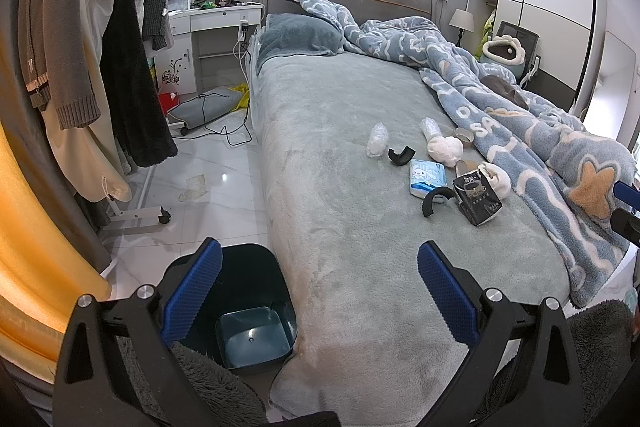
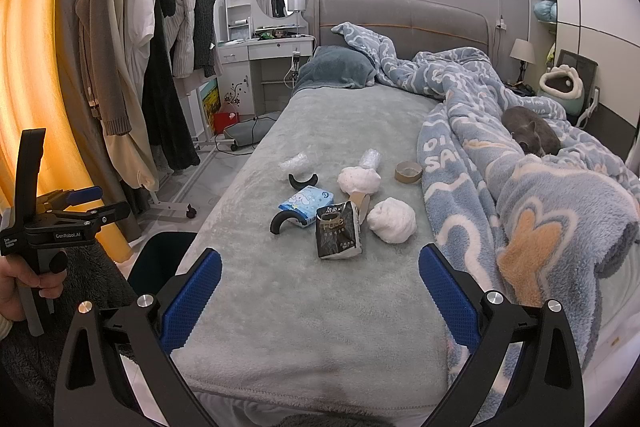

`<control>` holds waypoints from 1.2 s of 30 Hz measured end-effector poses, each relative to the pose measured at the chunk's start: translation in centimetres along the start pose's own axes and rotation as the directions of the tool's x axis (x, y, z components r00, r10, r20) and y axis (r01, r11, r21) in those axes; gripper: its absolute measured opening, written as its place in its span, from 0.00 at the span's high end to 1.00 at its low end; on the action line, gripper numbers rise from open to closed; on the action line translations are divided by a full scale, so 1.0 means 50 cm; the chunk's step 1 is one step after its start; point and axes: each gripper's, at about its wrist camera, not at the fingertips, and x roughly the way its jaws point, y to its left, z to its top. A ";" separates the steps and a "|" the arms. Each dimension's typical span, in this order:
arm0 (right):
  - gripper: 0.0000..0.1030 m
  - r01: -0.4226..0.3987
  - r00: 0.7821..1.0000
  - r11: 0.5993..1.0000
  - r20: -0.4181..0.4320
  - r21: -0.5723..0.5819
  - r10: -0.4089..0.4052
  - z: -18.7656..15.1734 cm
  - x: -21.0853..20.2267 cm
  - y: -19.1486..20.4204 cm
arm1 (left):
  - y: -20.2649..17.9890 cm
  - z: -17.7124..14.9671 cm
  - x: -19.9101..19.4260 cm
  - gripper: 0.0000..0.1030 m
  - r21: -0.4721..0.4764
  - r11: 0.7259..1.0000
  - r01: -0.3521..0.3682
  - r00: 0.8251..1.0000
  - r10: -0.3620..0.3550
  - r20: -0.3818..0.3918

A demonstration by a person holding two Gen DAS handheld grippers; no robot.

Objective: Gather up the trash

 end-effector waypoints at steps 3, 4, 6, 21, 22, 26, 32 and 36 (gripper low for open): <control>0.03 0.000 1.000 1.000 -0.001 0.000 0.000 0.000 0.001 0.000 | 0.000 0.000 0.000 0.03 -0.001 1.000 0.000 1.000 0.000 -0.001; 0.03 0.000 1.000 1.000 -0.002 0.000 0.000 0.000 0.001 0.000 | 0.000 0.000 0.000 0.03 -0.002 1.000 0.001 1.000 -0.001 -0.001; 0.03 0.000 1.000 1.000 -0.008 0.001 0.000 -0.001 0.003 0.000 | 0.000 0.000 0.000 0.03 -0.001 1.000 0.002 1.000 -0.002 0.000; 0.03 0.009 0.998 1.000 -0.063 0.000 -0.009 0.039 0.076 -0.031 | -0.024 -0.002 0.017 0.03 0.026 0.995 0.094 0.996 -0.094 0.002; 0.03 0.007 0.998 1.000 -0.066 0.001 -0.007 0.044 0.085 -0.034 | -0.029 -0.002 0.022 0.03 0.033 0.994 0.104 0.995 -0.104 -0.003; 0.03 -0.005 0.997 1.000 -0.078 -0.005 0.004 0.058 0.126 -0.048 | -0.042 -0.001 0.038 0.04 0.038 0.991 0.126 0.992 -0.125 -0.016; 0.03 -0.005 0.995 0.999 -0.096 0.049 0.010 0.071 0.196 -0.105 | -0.078 -0.004 0.067 0.04 0.066 0.981 0.184 0.982 -0.181 -0.046; 0.11 -0.011 0.992 0.998 -0.122 0.067 0.019 0.071 0.238 -0.134 | -0.104 -0.004 0.087 0.05 0.070 0.970 0.233 0.971 -0.229 -0.069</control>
